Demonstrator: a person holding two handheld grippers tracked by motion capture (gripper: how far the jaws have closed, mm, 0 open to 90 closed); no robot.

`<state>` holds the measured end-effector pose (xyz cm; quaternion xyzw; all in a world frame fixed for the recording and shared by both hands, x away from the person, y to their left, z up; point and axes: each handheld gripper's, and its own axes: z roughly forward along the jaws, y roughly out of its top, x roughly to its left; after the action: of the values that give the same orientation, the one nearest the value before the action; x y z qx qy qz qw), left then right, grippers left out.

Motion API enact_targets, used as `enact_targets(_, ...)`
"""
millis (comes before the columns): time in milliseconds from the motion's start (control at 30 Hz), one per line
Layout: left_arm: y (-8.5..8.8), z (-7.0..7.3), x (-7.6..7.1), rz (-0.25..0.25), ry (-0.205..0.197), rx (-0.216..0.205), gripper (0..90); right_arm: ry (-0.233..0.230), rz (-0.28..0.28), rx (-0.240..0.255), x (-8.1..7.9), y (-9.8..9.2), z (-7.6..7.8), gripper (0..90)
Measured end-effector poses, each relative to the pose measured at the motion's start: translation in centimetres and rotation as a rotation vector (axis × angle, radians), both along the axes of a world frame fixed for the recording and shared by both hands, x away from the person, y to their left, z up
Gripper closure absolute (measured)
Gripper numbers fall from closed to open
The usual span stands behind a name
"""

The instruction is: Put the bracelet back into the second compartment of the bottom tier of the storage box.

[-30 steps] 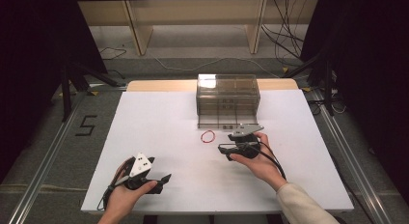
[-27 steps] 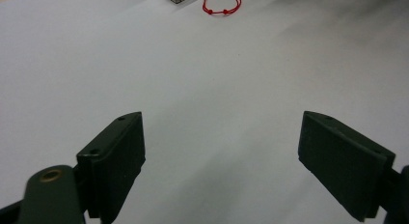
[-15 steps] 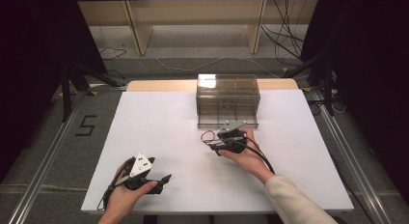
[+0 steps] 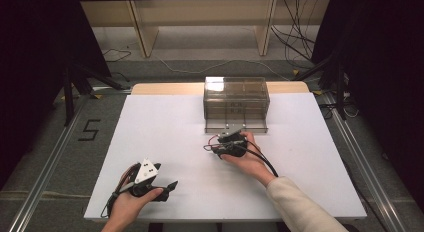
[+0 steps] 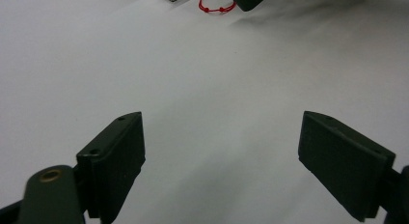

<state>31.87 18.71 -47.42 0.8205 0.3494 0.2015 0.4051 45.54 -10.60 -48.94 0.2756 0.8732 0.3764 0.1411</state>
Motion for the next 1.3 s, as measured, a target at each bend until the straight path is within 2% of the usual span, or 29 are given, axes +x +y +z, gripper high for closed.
enact_targets(500, 0.0, 0.0, 0.0, 0.002, 0.000, -0.002, 16.6, 0.018, 0.025, 0.019, 0.9, 1.5, -0.7, 67.8)
enact_targets(667, 0.0, 0.0, 0.0, -0.004, -0.001, -0.002, 16.6, 0.019, 0.029, 0.023, 1.0, 1.7, -0.8, 70.4)
enact_targets(867, 0.0, 0.0, 0.0, -0.006, -0.001, 0.000, 16.6, 0.027, 0.036, 0.037, 1.0, 1.7, -0.9, 77.7)
enact_targets(1067, 0.0, -0.1, 0.0, -0.010, -0.001, -0.001, 16.6, 0.063, 0.020, 0.073, 1.5, 1.3, -1.0, 85.6)
enact_targets(1233, 0.0, -0.1, 0.0, -0.010, -0.001, -0.001, 16.6, 0.067, 0.023, 0.077, 1.6, 1.2, -1.0, 87.5)
enact_targets(1300, 0.0, -0.1, 0.0, -0.011, 0.000, 0.000, 16.6, 0.082, 0.020, 0.080, 1.6, 1.1, -1.0, 87.7)
